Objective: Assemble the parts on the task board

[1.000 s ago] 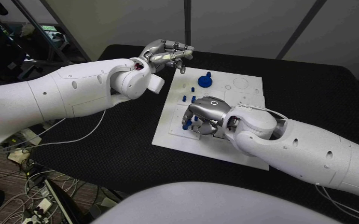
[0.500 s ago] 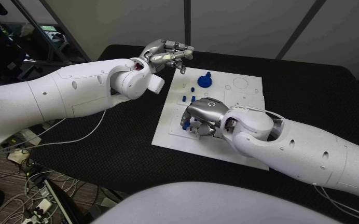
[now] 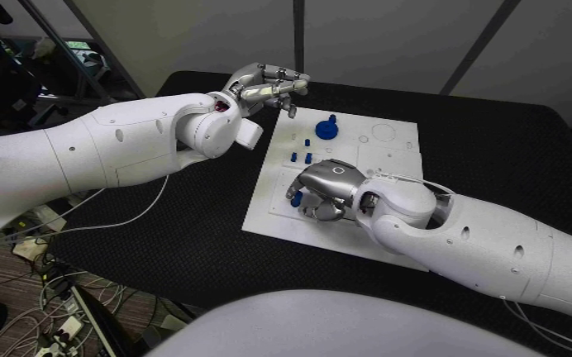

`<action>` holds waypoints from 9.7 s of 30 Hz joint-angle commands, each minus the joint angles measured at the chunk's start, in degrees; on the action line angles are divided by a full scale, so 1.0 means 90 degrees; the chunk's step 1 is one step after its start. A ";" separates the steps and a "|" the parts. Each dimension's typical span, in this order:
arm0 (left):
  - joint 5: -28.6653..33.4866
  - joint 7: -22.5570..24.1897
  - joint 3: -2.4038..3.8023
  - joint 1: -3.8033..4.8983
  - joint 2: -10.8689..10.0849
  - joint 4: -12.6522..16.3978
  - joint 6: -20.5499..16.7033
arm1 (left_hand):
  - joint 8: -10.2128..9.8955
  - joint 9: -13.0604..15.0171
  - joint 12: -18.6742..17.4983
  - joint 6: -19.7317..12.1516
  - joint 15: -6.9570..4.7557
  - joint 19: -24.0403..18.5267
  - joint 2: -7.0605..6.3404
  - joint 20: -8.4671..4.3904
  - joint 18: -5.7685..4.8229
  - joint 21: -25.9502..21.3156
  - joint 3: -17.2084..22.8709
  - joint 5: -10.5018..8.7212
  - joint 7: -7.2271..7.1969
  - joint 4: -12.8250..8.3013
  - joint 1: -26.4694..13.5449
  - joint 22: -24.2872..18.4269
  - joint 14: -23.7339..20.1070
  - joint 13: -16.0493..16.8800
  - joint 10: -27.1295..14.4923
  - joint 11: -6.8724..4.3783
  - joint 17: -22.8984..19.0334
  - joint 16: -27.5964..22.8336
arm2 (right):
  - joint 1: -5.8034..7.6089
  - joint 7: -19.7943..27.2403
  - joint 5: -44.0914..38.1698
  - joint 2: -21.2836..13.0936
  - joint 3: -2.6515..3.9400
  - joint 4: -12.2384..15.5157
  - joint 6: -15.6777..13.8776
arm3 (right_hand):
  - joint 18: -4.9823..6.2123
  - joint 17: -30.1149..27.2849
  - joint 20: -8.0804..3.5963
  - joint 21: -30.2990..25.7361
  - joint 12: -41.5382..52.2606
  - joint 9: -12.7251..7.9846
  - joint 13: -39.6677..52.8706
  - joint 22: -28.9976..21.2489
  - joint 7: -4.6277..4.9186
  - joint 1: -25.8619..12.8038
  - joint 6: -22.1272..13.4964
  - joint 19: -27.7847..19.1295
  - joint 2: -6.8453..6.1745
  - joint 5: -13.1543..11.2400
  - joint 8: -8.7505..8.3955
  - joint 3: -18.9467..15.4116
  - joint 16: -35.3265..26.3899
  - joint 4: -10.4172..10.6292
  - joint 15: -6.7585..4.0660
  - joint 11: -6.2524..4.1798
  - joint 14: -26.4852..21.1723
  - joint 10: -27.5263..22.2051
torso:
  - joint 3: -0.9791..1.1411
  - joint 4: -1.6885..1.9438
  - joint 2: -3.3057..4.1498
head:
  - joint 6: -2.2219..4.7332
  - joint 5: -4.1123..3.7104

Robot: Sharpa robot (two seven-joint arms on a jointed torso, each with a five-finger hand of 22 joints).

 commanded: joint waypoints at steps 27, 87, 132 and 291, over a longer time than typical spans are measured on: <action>0.0021 -0.0067 -0.0008 0.0005 -0.0019 -0.0058 0.0119 | 0.0034 -0.0010 0.0024 -0.0038 0.0005 0.0025 0.0062 0.0042 0.0314 -0.0028 -0.0036 -0.0006 -0.0003 0.0009 -0.0002 -0.0016 -0.0049 0.0010 -0.0046 0.0007 -0.0011 -0.0025 | 0.0184 -0.0060 0.2615 -0.2326 0.0414 0.1317 -0.1402 | -0.0024 0.0415 -0.0228 0.0534 0.1436 0.0135 0.0473 0.0732 -0.0177 -0.0427 0.0487 0.0566 0.0119 0.0074 0.0285 -0.0389 0.0257 0.0386 -0.0269 -0.0430 0.0206 0.1983 | -0.0004 -0.0096 -0.0069 | 0.0276 -0.0743; 0.0021 -0.0069 -0.0025 -0.0054 -0.0179 0.0036 0.0151 | 0.0054 -0.0010 0.0060 -0.0042 0.0010 0.0031 0.0081 0.0048 0.0313 -0.0051 -0.0081 -0.0009 -0.0010 0.0056 -0.0059 -0.0041 -0.0056 0.0014 -0.0061 0.0006 -0.0022 -0.0017 | -0.0695 -0.3076 0.1703 -0.2714 0.0410 0.1534 -0.0665 | -0.0282 0.2011 -0.0429 0.1420 0.6875 0.1144 0.6691 0.2029 -0.0410 -0.1126 -0.0133 0.1371 0.0238 0.0736 0.1613 -0.3099 0.1096 0.2018 -0.0432 -0.0616 0.0476 0.2345 | -0.0004 -0.0138 -0.0087 | 0.0203 -0.1526; 0.0021 -0.0119 -0.0025 -0.0057 -0.0142 0.0023 0.0183 | 0.0062 -0.0013 0.0078 -0.0055 0.0008 0.0036 0.0101 0.0049 0.0314 -0.0065 -0.0090 -0.0003 -0.0012 0.0061 -0.0054 -0.0057 -0.0059 0.0014 -0.0084 0.0004 -0.0029 -0.0011 | -0.0733 -0.3290 0.3589 -0.2978 0.0415 0.1766 -0.1453 | -0.0308 0.2229 -0.0515 0.1526 0.7230 0.1510 0.7305 0.2195 -0.0564 -0.0867 0.0056 0.1432 0.0547 0.1579 0.2175 -0.3513 0.1179 0.2012 -0.0535 -0.0748 0.0519 0.2674 | -0.0008 -0.0143 -0.0086 | 0.0225 -0.1549; 0.0021 -0.0209 -0.0026 -0.0063 -0.0161 0.0037 0.0307 | 0.0075 -0.0018 0.0108 -0.0079 0.0014 0.0047 0.0127 0.0052 0.0313 -0.0089 -0.0109 -0.0002 0.0000 0.0077 -0.0059 -0.0084 -0.0069 0.0012 -0.0123 0.0013 -0.0041 0.0000 | -0.0673 -0.2674 0.2298 -0.2184 0.0637 0.1783 -0.1076 | -0.0332 0.2388 -0.0627 0.1567 0.7442 0.2316 0.7909 0.2363 -0.0753 -0.0777 0.0191 0.1476 0.0689 -0.0452 0.2759 -0.3945 0.1214 0.1699 -0.0663 -0.0904 0.0548 0.2986 | -0.0006 -0.0156 -0.0084 | 0.0085 -0.1320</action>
